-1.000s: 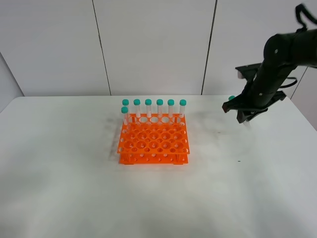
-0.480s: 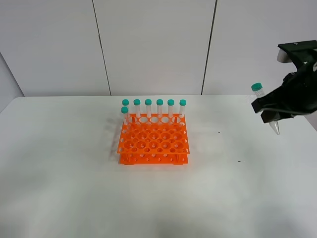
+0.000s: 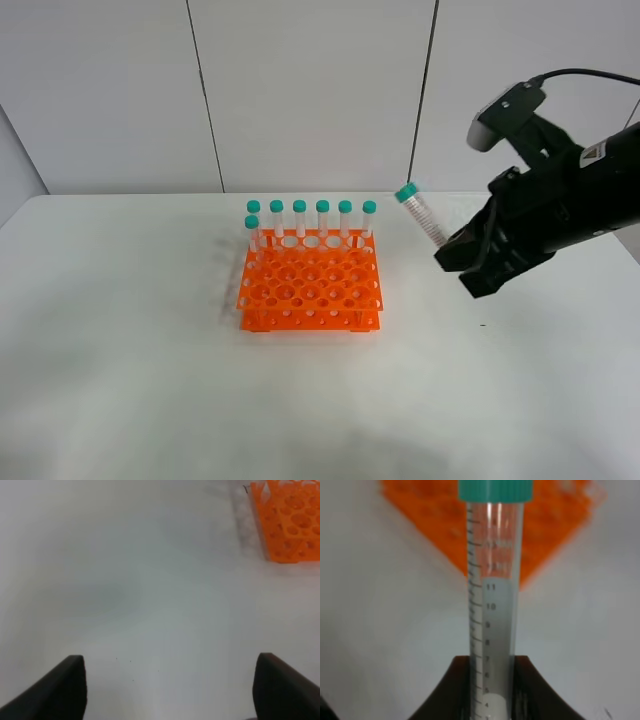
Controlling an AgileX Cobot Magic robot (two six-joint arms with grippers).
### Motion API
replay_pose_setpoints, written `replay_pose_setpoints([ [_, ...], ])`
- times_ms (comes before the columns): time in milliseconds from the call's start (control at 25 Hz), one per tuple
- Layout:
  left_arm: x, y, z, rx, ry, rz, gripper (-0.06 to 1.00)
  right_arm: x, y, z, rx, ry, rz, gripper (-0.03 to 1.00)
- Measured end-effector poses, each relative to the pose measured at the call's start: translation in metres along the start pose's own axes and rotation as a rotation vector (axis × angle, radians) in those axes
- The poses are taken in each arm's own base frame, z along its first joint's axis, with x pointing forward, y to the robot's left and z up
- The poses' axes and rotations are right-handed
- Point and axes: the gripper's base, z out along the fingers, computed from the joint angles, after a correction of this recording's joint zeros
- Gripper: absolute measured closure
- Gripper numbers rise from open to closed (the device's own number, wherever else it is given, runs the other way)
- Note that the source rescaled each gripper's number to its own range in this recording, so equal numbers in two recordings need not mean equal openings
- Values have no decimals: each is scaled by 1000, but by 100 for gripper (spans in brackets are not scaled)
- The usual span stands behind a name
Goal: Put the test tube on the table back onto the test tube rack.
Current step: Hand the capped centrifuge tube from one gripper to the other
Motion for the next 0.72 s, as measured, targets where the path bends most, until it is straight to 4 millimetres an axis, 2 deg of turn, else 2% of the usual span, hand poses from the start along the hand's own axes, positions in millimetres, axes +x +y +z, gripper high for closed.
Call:
replay_pose_setpoints([
  [160, 0, 0, 0, 0, 0, 0, 0, 6, 12, 15, -125, -47, -13, 94],
  [360, 0, 0, 0, 0, 0, 0, 0, 1, 18, 16, -176, -118, 0, 94],
  [720, -1, 0, -1, 0, -5, 0, 0, -2, 25, 19, -197, -135, -24, 94],
])
